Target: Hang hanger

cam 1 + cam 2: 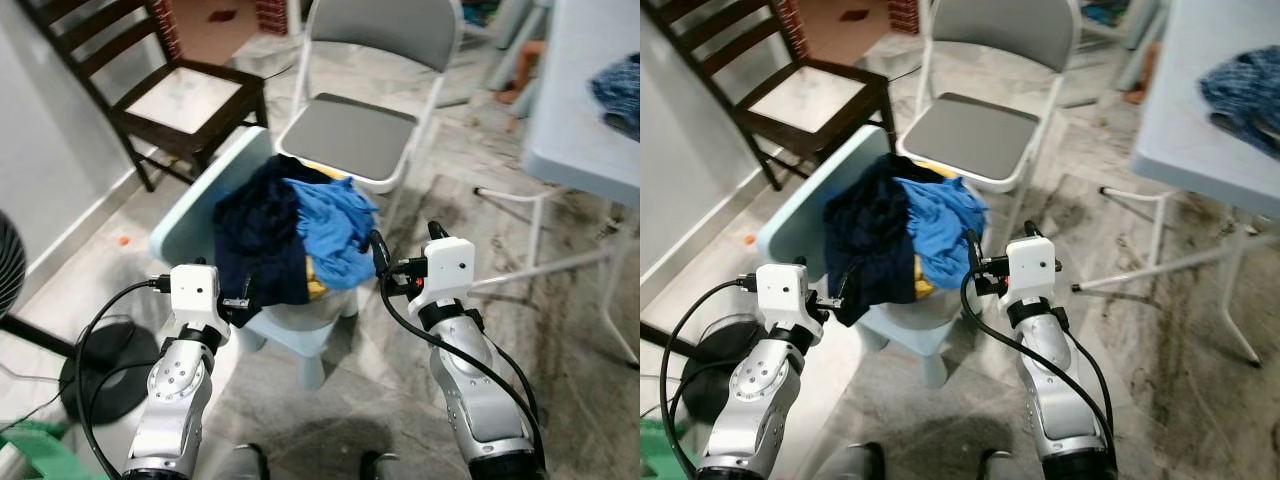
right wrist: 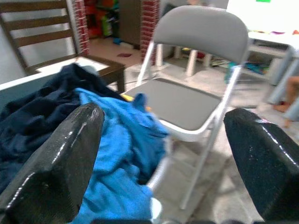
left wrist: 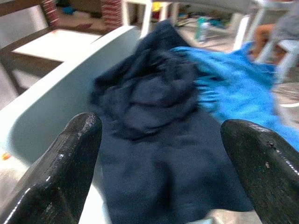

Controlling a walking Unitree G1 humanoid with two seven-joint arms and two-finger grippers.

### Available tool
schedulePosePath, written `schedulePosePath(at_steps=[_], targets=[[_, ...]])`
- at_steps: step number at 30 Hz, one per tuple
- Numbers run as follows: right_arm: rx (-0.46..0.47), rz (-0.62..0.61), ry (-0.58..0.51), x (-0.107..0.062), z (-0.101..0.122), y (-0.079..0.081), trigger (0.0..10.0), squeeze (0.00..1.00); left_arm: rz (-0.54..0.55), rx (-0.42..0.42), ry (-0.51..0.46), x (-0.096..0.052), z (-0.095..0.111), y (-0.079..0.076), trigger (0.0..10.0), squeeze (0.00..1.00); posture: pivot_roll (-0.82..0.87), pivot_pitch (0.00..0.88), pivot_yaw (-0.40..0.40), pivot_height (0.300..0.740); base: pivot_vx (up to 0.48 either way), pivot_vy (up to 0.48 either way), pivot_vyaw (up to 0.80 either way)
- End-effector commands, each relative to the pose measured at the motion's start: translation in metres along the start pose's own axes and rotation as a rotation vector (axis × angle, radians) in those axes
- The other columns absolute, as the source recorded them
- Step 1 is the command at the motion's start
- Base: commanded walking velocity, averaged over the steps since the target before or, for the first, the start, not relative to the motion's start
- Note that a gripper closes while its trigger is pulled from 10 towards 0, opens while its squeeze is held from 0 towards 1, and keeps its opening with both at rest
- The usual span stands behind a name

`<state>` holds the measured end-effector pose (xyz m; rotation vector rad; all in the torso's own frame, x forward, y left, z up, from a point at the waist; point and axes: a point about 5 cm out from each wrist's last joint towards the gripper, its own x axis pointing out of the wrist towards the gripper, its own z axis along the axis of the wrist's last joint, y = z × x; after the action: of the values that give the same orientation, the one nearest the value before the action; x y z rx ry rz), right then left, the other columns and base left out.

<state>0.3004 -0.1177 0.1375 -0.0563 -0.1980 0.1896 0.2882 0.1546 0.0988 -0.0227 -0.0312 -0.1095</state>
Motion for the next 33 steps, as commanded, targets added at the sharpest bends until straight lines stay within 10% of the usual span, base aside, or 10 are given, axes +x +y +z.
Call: schedulePosePath(at_steps=[1,33], targets=[[0.001,-0.001,-0.001,-0.0015,-0.0006,-0.0011,10.0,0.00,-0.006,-0.002,0.010,-0.0045,-0.0044,0.0011,10.0,0.00,0.20,0.239,-0.013,0.740,0.000,0.000,0.00],[-0.025,0.033,-0.006,-0.0030,0.0011,0.0013,10.0,0.00,-0.021,-0.004,0.010,-0.0080,-0.0089,-0.0035,10.0,0.00,0.20,0.238,-0.028,0.740,0.306,0.000,0.00]])
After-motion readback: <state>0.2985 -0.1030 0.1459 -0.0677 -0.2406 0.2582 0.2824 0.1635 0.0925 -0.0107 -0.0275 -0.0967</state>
